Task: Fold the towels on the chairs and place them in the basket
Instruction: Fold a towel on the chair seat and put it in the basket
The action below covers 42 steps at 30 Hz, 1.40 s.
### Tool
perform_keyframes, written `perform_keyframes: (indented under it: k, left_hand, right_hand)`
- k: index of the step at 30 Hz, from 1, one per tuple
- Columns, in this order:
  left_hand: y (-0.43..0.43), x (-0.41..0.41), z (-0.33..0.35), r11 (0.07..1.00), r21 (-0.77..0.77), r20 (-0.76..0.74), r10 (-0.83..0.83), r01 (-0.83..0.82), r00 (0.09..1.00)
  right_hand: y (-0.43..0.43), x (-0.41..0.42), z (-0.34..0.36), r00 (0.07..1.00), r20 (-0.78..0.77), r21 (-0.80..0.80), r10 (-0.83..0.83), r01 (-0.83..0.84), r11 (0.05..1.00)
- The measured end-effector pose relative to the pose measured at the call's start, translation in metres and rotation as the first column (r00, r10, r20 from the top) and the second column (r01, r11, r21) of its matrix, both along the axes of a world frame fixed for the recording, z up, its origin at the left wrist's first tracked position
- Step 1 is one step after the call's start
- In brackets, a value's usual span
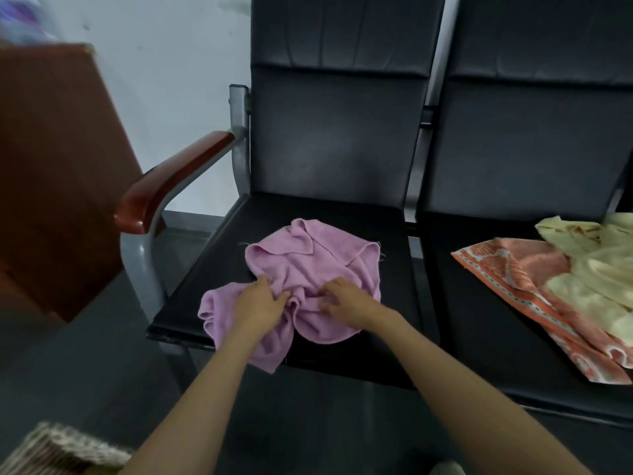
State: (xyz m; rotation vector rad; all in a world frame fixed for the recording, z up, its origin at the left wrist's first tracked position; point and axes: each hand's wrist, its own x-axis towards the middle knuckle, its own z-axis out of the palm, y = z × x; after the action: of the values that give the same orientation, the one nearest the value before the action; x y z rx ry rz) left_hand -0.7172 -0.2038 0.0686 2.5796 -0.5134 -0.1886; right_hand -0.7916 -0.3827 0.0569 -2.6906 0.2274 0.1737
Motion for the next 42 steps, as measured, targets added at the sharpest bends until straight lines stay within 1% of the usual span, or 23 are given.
perform_keyframes:
  k: [2, 3, 5, 6, 7, 8, 10, 12, 14, 17, 19, 21, 23, 24, 26, 28, 30, 31, 33, 35, 37, 39, 42]
  left_hand:
    - [-0.003, -0.008, 0.008, 0.998, -0.047, -0.049, -0.033, 0.031, 0.998]
    - [-0.006, -0.013, 0.012, 0.997, -0.033, -0.096, -0.065, 0.063, 0.993]
    - [-0.012, -0.023, 0.014, 0.982, 0.096, -0.171, -0.145, 0.163, 0.975]
    - [-0.014, -0.027, 0.014, 0.967, 0.171, -0.177, -0.16, 0.19, 0.971]
    - [-0.016, -0.03, 0.016, 0.951, 0.241, -0.137, -0.164, 0.194, 0.977]
    - [-0.018, -0.031, 0.016, 0.939, 0.291, -0.055, -0.178, 0.186, 0.982]
    - [-0.021, -0.032, 0.011, 0.93, 0.294, 0.057, -0.247, 0.22, 0.967]
    - [-0.023, -0.031, -0.001, 0.902, 0.262, 0.025, -0.361, 0.342, 0.932]
    - [-0.021, -0.029, -0.012, 0.875, 0.282, 0.007, -0.412, 0.394, 0.911]
    - [-0.016, -0.023, -0.019, 0.898, 0.311, 0.029, -0.337, 0.312, 0.941]
    - [-0.011, -0.017, -0.02, 0.922, 0.304, 0.062, -0.272, 0.241, 0.96]
    - [-0.005, -0.011, -0.019, 0.977, 0.165, 0.103, -0.155, 0.137, 0.983]
    - [-0.003, -0.008, -0.017, 0.998, 0.032, 0.103, -0.065, 0.062, 0.993]
    - [-0.003, -0.008, -0.016, 0.998, 0.032, 0.111, -0.066, 0.062, 0.992]
    - [-0.004, -0.009, -0.015, 0.99, 0.101, 0.155, -0.108, 0.093, 0.982]
    - [-0.005, -0.01, -0.015, 0.981, 0.173, 0.215, -0.127, 0.09, 0.968]
    - [-0.005, -0.008, -0.017, 0.981, 0.187, 0.278, -0.106, 0.055, 0.955]
    - [-0.006, -0.008, -0.018, 0.99, 0.137, 0.289, -0.084, 0.045, 0.954]
    - [-0.006, -0.007, -0.012, 0.998, -0.069, 0.206, 0.001, 0.014, 0.979]
    - [-0.008, -0.007, -0.002, 0.964, -0.261, 0.077, 0.065, -0.043, 0.995]
    - [-0.011, -0.006, 0.009, 0.924, -0.374, -0.013, 0.086, -0.084, 0.996]
    - [-0.018, 0.001, 0.018, 0.877, -0.468, -0.103, 0.064, -0.105, 0.993]
    - [-0.029, 0.03, 0.023, 0.76, -0.617, -0.255, 0.051, -0.203, 0.965]
  right_hand:
    - [-0.006, -0.014, -0.002, 0.998, 0.025, -0.049, -0.053, 0.054, 0.997]
    - [-0.011, -0.019, 0.003, 0.996, 0.01, -0.045, -0.094, 0.094, 0.995]
    - [-0.021, -0.032, 0.017, 0.987, -0.044, -0.038, -0.157, 0.155, 0.987]
    - [-0.027, -0.036, 0.019, 0.978, -0.045, -0.024, -0.205, 0.204, 0.979]
    - [-0.032, -0.041, 0.019, 0.965, -0.021, 0.014, -0.261, 0.262, 0.965]
    - [-0.035, -0.046, 0.018, 0.949, -0.008, 0.058, -0.315, 0.315, 0.947]
    - [-0.038, -0.052, 0.013, 0.946, -0.047, 0.057, -0.322, 0.324, 0.944]
    - [-0.035, -0.055, 0.009, 0.955, -0.139, -0.015, -0.261, 0.262, 0.965]
    - [-0.028, -0.055, 0.005, 0.959, -0.161, -0.1, -0.234, 0.22, 0.97]
    - [-0.027, -0.055, 0.001, 0.951, -0.176, -0.163, -0.254, 0.227, 0.96]
    - [-0.029, -0.056, 0.002, 0.94, -0.176, -0.169, -0.294, 0.265, 0.949]
    - [-0.032, -0.056, 0.006, 0.925, -0.126, -0.136, -0.358, 0.342, 0.93]
    - [-0.037, -0.055, 0.008, 0.892, -0.099, -0.104, -0.441, 0.431, 0.896]
    - [-0.04, -0.054, 0.008, 0.878, -0.104, -0.09, -0.467, 0.459, 0.884]
    - [-0.046, -0.055, 0.008, 0.877, -0.125, -0.098, -0.464, 0.454, 0.885]
    - [-0.049, -0.055, 0.007, 0.896, -0.133, -0.174, -0.425, 0.401, 0.9]
    - [-0.05, -0.052, 0.003, 0.916, -0.071, -0.265, -0.396, 0.365, 0.892]
    - [-0.051, -0.05, 0.001, 0.918, -0.03, -0.298, -0.394, 0.368, 0.881]
    - [-0.053, -0.048, -0.001, 0.907, 0.029, -0.296, -0.42, 0.409, 0.863]
    - [-0.057, -0.045, -0.001, 0.871, 0.077, -0.166, -0.486, 0.492, 0.855]
    - [-0.062, -0.042, 0.007, 0.811, 0.136, 0.091, -0.569, 0.562, 0.822]
    - [-0.069, -0.034, 0.021, 0.752, 0.17, 0.352, -0.637, 0.557, 0.752]
    - [-0.093, -0.01, 0.04, 0.657, 0.201, 0.596, -0.727, 0.507, 0.623]
